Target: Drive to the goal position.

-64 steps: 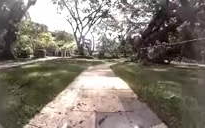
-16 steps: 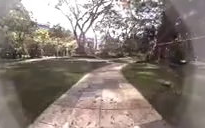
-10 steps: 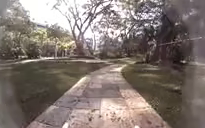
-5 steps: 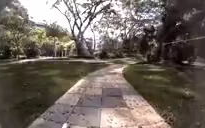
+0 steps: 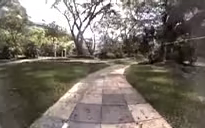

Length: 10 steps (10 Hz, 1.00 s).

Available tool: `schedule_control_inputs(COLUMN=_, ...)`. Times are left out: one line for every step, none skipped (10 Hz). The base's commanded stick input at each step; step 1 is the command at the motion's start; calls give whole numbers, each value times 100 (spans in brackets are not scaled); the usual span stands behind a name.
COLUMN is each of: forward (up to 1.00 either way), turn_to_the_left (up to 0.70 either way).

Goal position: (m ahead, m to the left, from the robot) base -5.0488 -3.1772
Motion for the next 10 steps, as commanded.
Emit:
schedule_control_inputs(forward=70, turn_to_the_left=0)
schedule_control_inputs(forward=70, turn_to_the_left=-8)
schedule_control_inputs(forward=70, turn_to_the_left=-27)
schedule_control_inputs(forward=70, turn_to_the_left=-27)
schedule_control_inputs(forward=70, turn_to_the_left=-27)
schedule_control_inputs(forward=70, turn_to_the_left=-27)
schedule_control_inputs(forward=70, turn_to_the_left=-15)
schedule_control_inputs(forward=70, turn_to_the_left=0)
schedule_control_inputs(forward=70, turn_to_the_left=0)
schedule_control_inputs(forward=70, turn_to_the_left=0)
